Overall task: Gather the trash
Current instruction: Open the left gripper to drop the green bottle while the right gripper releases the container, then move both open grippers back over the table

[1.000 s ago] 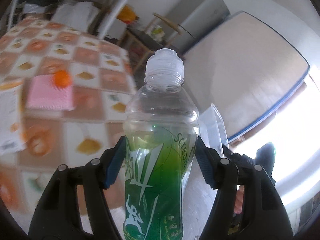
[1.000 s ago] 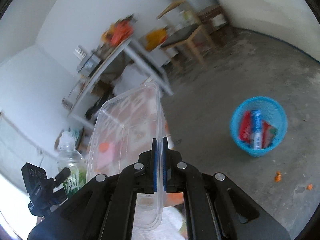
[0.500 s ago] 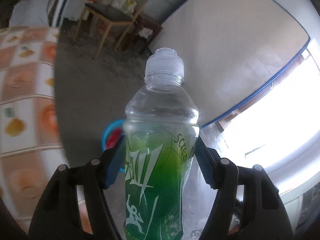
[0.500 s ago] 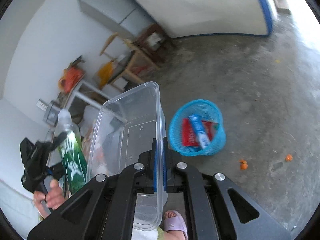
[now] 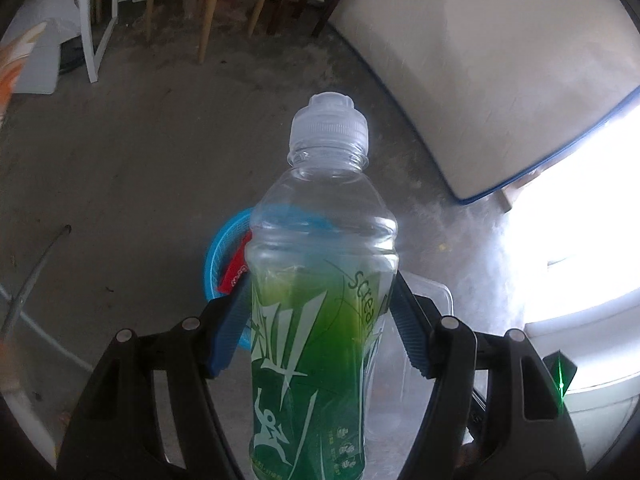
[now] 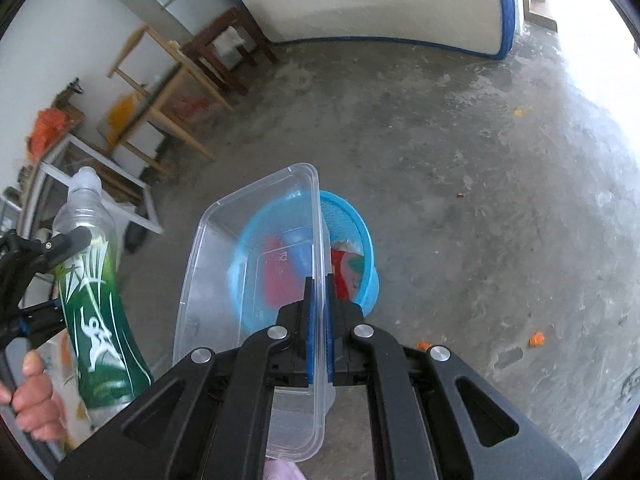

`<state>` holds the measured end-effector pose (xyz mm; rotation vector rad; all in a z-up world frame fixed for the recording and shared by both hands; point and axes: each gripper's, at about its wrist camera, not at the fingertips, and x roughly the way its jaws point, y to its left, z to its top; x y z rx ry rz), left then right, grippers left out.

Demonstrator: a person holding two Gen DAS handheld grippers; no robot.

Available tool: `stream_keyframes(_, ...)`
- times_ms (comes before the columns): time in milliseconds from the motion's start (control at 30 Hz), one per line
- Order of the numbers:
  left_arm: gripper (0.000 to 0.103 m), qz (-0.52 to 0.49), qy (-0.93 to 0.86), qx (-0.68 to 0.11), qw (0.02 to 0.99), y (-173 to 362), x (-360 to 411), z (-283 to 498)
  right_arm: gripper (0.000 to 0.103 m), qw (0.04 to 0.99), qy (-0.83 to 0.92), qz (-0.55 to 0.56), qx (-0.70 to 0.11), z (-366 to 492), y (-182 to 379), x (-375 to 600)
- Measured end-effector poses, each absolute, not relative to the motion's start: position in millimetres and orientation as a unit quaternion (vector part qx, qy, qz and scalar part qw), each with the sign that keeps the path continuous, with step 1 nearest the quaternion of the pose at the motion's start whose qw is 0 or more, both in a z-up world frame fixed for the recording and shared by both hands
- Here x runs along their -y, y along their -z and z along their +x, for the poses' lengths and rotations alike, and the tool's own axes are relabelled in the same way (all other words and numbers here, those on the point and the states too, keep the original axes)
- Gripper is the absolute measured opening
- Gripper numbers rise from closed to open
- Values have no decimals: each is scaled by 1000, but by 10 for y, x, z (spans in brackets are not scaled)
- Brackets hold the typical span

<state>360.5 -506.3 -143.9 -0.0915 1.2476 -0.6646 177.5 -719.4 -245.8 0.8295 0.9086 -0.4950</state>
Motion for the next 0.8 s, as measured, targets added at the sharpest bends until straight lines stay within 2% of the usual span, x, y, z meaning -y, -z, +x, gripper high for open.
stream_keyframes(33, 65, -34, 304, -580, 755, 1508, 5137, 3677, 6, 786, 239, 377, -428, 1875, 2517, 7234)
stream_keyframes(67, 74, -24, 301, -589, 749, 1566, 5189, 3740, 7, 782, 247, 372, -436, 2005, 2628, 7286)
stream_keyframes(100, 79, -15, 292, -596, 748, 1615, 5215, 3760, 17, 777, 248, 371, -444, 2108, 2755, 7334)
stream_keyframes(133, 84, -10, 279, -596, 753, 1654, 5211, 3802, 38, 770, 248, 376, -452, 2181, 2896, 7378)
stream_keyframes(167, 84, -9, 271, -594, 757, 1667, 5190, 3826, 45, 764, 250, 379, -457, 2216, 2991, 7411)
stream_keyframes(267, 84, -29, 265, -611, 746, 1781, 5034, 3886, 47, 751, 260, 383, -471, 2248, 3237, 7412)
stream_keyframes(533, 84, -18, 277, -601, 750, 1743, 4742, 3749, 47, 755, 262, 362, -480, 2190, 3338, 7286)
stream_keyframes(767, 84, -20, 311, -574, 757, 1243, 4449, 3521, 47, 772, 236, 368, -462, 1856, 3039, 7195)
stream_keyframes(800, 84, -19, 322, -562, 762, 1103, 4352, 3444, 51, 776, 227, 372, -457, 1780, 2962, 7163)
